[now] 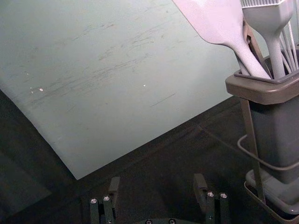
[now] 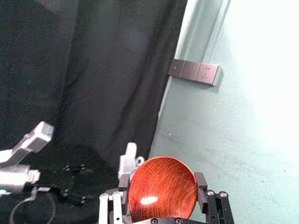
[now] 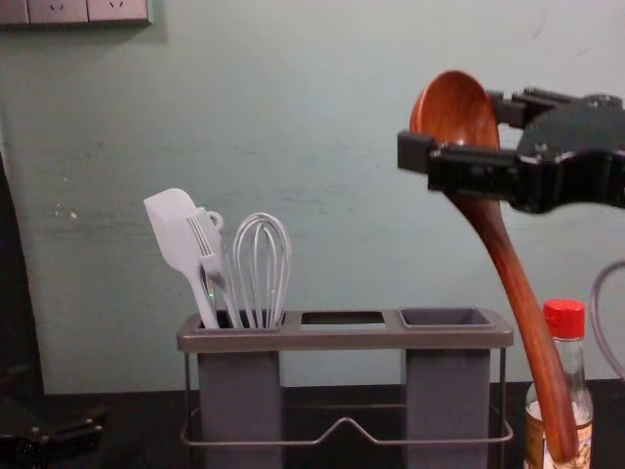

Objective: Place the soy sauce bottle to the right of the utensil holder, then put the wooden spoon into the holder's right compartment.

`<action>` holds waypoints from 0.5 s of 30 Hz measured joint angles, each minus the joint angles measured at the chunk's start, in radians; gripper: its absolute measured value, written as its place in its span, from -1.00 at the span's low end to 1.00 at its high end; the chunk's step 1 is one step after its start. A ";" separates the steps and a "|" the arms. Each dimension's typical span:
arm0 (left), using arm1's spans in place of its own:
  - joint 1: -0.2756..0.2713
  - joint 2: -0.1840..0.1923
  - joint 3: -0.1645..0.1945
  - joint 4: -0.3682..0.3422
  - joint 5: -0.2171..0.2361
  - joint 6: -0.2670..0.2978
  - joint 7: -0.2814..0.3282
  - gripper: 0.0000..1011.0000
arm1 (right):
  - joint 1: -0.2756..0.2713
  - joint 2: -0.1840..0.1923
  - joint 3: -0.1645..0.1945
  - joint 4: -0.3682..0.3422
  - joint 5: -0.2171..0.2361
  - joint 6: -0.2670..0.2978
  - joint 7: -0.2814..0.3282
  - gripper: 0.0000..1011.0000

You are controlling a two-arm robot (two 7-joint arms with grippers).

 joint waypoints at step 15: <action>0.000 0.000 0.000 0.000 0.000 0.000 0.000 1.00 | 0.193 -0.054 -0.027 0.152 0.026 0.010 0.028 0.68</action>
